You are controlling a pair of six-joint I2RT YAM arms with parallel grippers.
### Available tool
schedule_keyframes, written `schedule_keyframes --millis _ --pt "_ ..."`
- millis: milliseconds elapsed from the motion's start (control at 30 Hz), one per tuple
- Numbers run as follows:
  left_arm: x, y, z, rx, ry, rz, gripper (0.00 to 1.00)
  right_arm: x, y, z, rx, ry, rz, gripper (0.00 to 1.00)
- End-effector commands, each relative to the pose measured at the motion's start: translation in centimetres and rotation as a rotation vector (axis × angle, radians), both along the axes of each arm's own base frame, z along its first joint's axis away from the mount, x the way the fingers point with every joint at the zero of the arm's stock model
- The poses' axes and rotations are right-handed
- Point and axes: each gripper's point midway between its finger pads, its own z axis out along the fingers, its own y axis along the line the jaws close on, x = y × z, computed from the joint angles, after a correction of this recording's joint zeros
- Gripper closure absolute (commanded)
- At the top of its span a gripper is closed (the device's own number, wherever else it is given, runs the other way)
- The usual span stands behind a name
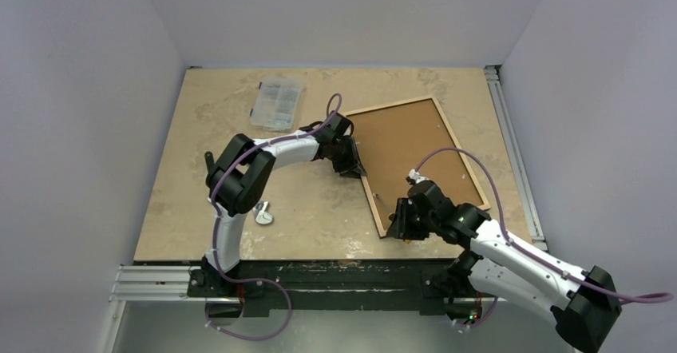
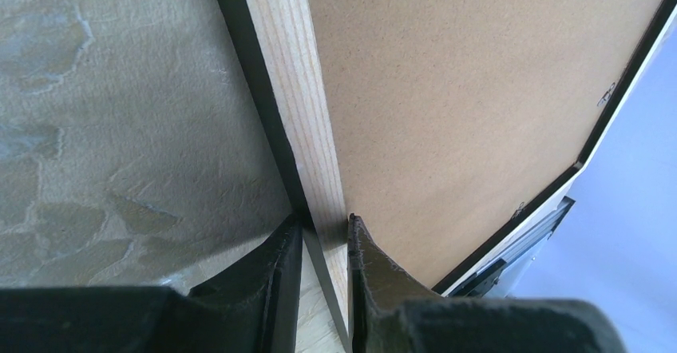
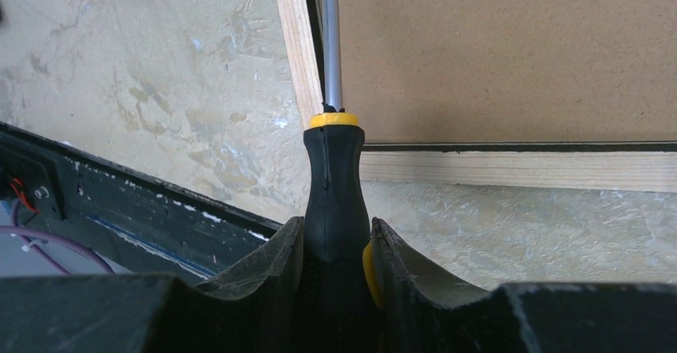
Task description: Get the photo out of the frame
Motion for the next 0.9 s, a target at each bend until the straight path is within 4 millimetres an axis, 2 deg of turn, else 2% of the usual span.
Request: schedule_keyframes --millis 0,333,500,867 --pt "-0.9 0.6 -3.0 0.044 0.031 -0.023 1.00 -0.2 0.8 0.8 0.038 -0.008 0.035 1.00" --pt "-1.0 0.7 -3.3 0.047 0.033 -0.027 1.00 -1.3 0.7 0.6 0.042 0.024 0.079 1.00" --pt "-1.2 0.9 -3.3 0.045 0.035 -0.022 1.00 -0.7 1.3 0.3 0.046 0.018 0.082 1.00" --pt "-1.7 0.6 -3.3 0.035 0.043 -0.028 1.00 1.3 1.2 -0.2 0.017 -0.040 0.009 1.00"
